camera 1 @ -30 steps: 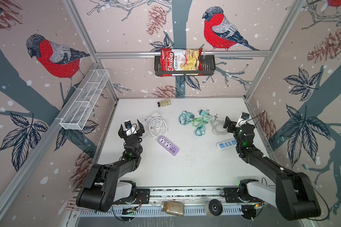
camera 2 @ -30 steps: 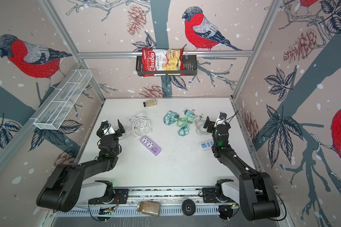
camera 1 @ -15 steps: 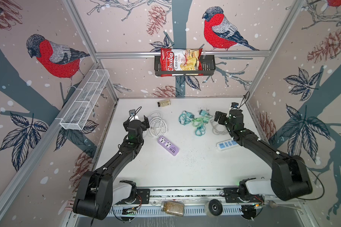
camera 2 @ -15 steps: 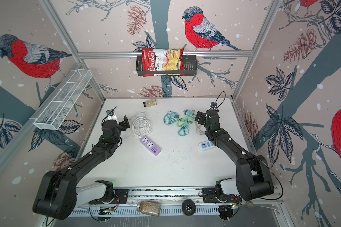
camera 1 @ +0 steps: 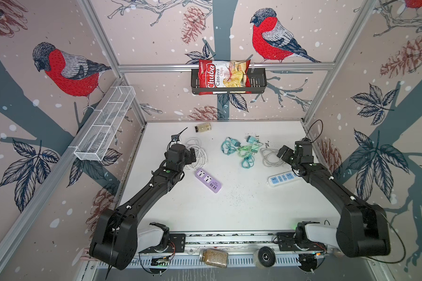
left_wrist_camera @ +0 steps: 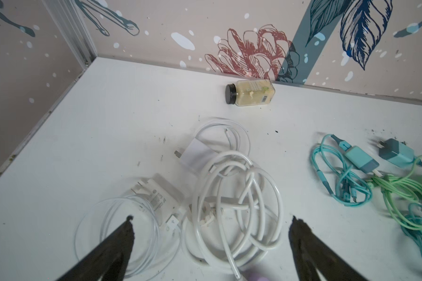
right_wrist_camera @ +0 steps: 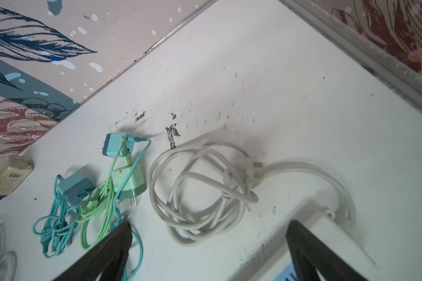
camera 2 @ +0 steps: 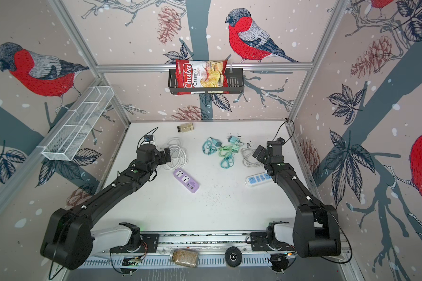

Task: Insert the plug
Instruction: 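Move the left gripper toward white chargers while the right reaches the purple strip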

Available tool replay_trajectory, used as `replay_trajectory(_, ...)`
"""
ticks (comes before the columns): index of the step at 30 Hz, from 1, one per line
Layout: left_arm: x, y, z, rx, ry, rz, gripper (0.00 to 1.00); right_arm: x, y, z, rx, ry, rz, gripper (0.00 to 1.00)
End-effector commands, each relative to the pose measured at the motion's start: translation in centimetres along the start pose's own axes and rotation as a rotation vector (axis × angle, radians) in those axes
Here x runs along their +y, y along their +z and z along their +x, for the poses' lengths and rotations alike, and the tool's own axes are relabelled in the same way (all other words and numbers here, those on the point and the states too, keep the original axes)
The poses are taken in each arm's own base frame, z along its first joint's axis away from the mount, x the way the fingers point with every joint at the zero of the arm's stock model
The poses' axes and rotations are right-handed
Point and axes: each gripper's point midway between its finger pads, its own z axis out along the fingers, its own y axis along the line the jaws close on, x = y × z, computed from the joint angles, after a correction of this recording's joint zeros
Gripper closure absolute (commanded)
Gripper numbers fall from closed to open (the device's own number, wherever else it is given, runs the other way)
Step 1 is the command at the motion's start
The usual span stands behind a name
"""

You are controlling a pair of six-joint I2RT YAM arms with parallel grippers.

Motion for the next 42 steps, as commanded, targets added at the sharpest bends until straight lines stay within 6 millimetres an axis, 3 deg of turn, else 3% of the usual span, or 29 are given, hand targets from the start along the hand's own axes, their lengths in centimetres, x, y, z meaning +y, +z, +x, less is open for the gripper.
replay_trajectory(1,-0.8,0.0,1.1,0.058,-0.030,0.020,0.02,-0.8,-0.2,1.0,0.035,0.017,0.006,0.01)
replay_trajectory(8,-2.6,0.7,4.5,0.189,-0.005,0.027,0.05,-1.2,-0.6,1.7,0.041,0.014,0.002,0.01)
replay_trajectory(21,-3.7,2.5,8.2,0.317,-0.093,0.004,0.09,-0.4,-0.6,2.8,0.080,-0.030,-0.050,0.00)
replay_trajectory(25,-4.2,3.4,9.7,0.421,-0.103,-0.020,0.21,0.3,-0.6,3.0,0.096,-0.058,-0.066,0.01)
replay_trajectory(31,-6.2,3.8,11.0,0.454,-0.124,0.036,0.27,1.7,-0.9,3.5,0.110,-0.113,-0.090,0.00)
replay_trajectory(42,-4.7,3.4,14.5,0.527,-0.161,-0.051,0.27,5.0,-2.1,5.7,0.153,-0.211,-0.169,0.00)
